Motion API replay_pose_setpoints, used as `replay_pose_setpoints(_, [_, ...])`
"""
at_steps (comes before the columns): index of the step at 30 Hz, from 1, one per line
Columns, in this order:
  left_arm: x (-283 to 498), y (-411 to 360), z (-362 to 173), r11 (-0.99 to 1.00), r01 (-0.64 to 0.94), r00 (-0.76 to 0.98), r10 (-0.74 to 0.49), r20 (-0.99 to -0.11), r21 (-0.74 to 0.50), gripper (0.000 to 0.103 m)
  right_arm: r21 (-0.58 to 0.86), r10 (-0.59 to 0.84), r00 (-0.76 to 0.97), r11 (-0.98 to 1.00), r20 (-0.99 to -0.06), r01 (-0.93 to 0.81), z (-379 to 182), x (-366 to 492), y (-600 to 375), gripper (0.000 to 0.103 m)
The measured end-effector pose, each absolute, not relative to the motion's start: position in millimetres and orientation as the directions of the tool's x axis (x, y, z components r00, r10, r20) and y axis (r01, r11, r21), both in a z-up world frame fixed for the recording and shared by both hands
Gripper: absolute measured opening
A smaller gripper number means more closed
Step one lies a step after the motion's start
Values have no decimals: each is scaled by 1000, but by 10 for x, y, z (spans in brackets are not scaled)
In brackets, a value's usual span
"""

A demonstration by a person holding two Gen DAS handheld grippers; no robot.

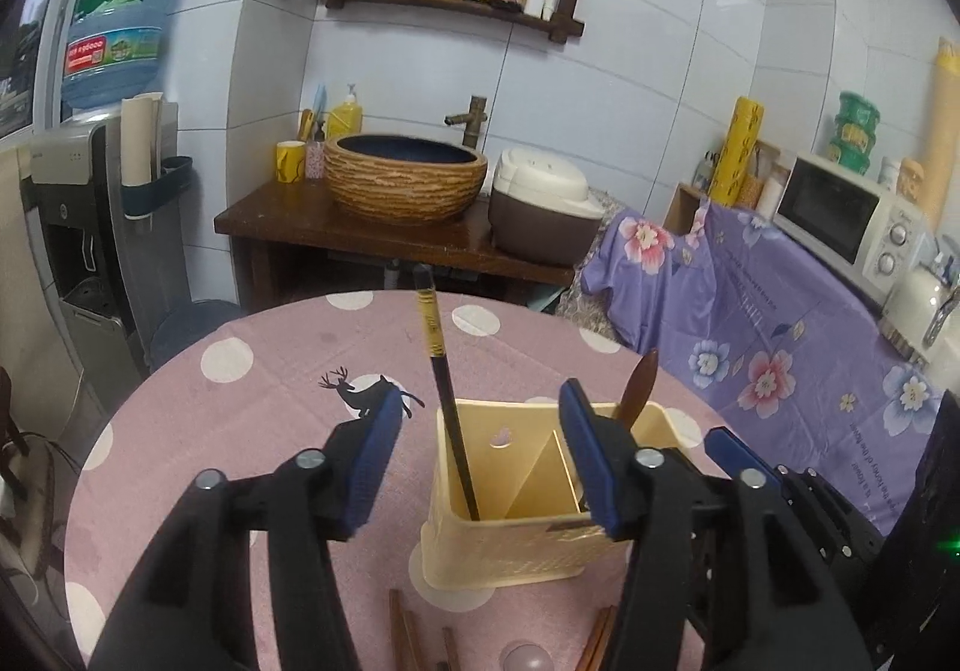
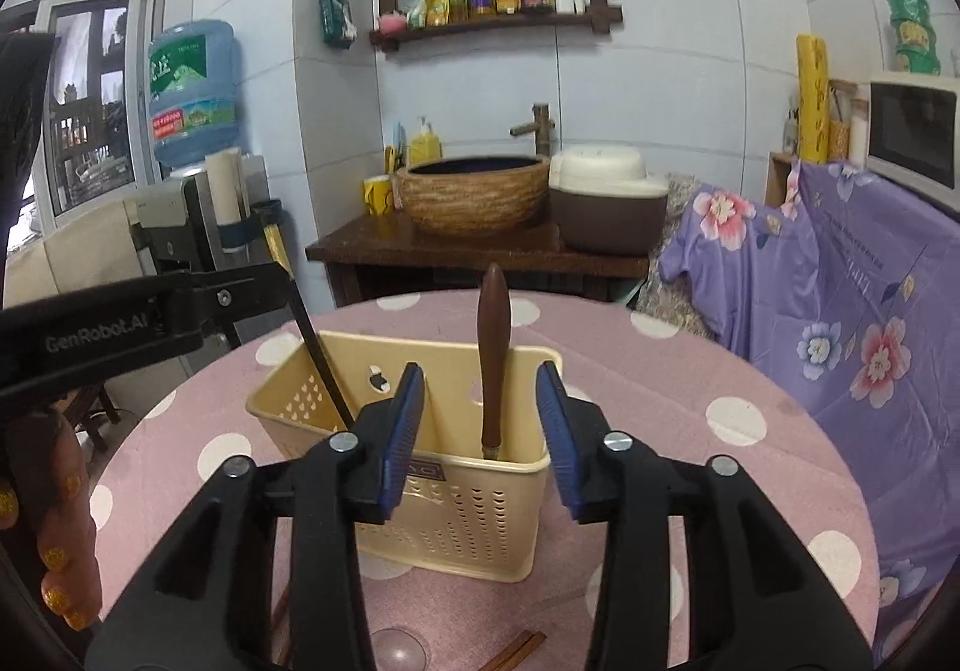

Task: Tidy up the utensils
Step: 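Carry both utensils over the holder and drop them in, opening both tools, then grasp a wooden chopstick with the left tool while the right grasps the clear spoon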

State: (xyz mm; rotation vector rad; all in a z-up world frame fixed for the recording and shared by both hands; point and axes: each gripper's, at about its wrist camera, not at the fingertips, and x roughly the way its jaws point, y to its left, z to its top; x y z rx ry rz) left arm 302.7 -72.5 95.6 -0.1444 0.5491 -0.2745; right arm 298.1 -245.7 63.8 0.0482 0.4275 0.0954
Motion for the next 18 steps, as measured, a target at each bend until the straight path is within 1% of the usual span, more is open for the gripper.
replay_pose_setpoints(3, [2887, -618, 955, 966, 196, 817, -256, -517, -169, 67, 55, 101, 902, 995, -419, -86, 652, 2759, -2455, 40])
replay_pose_setpoints(5, [2785, -508, 897, 972, 180, 809, -232, -541, -149, 67, 59, 105, 893, 994, -438, -88, 626, 2615, -2465, 41])
replay_pose_setpoints(8, [2579, -341, 658, 983, 155, 788, -181, -589, -95, 66, 64, 111, 866, 994, -488, -91, 492, 2396, -2482, 41])
replay_pose_setpoints(9, [2521, -297, 559, 985, 155, 777, -172, -606, -80, 64, 59, 104, 859, 995, -501, -87, 437, 2316, -2479, 41])
replay_pose_setpoints(10, [2467, -251, 449, 987, 147, 763, -159, -626, -71, 57, 54, 100, 853, 995, -512, -84, 390, 2252, -2473, 41])
replay_pose_setpoints(13, [2343, -190, 65, 986, 148, 690, -163, -705, -83, 43, 71, 96, 842, 995, -531, -69, 214, 2022, -2479, 41])
replay_pose_setpoints(16, [2248, -265, -257, 986, 158, 643, -140, -753, -49, 34, 107, 100, 825, 993, -556, -48, 70, 1865, -2513, 41])
replay_pose_setpoints(18, [2214, -304, -405, 984, 166, 616, -153, -773, -62, 34, 119, 108, 822, 992, -560, -50, 5, 1767, -2524, 41])
